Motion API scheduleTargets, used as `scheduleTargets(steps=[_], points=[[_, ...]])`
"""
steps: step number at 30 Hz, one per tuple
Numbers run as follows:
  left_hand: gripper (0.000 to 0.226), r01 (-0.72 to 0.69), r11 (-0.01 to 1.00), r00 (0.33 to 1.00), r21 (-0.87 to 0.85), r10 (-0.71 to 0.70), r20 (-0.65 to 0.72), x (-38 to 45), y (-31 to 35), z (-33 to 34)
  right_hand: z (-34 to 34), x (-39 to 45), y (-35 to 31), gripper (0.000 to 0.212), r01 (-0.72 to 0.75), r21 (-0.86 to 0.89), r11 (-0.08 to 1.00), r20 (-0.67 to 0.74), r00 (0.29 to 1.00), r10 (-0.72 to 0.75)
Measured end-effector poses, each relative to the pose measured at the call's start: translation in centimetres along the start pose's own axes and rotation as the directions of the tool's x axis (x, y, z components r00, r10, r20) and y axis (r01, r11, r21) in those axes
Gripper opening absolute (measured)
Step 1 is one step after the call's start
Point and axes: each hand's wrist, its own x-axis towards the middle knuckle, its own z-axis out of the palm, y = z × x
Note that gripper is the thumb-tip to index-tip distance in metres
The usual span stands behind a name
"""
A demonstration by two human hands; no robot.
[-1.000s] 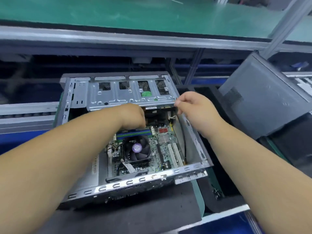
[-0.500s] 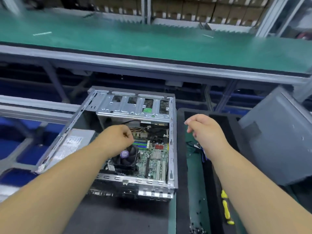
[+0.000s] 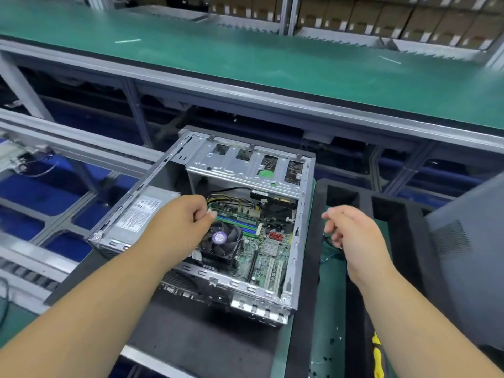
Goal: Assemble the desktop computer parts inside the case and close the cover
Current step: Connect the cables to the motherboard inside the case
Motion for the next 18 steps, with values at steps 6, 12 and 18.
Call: scheduleTargets(steps=[6,12,18], points=[[0.044,-0.042,0.995,0.999,-0.093,0.043,0.019,0.0,-1.2,0.1,3.8,-0.1,-3.6,0.028,0.229,-0.026,0.973,-0.006,0.973,-0.229],[0.044,-0.086,0.989,0.996,-0.119,0.088,0.015,0.4,-3.0,-1.1,6.4,-0.4,-5.4,0.025,0.291,-0.101,0.951,0.009,0.957,-0.291],[0.043,-0.164,0.979,0.986,-0.118,0.166,0.012,1.5,-4.8,-3.7,8.2,-0.3,-5.6,0.018,0.242,-0.213,0.947,-0.028,0.967,-0.253]])
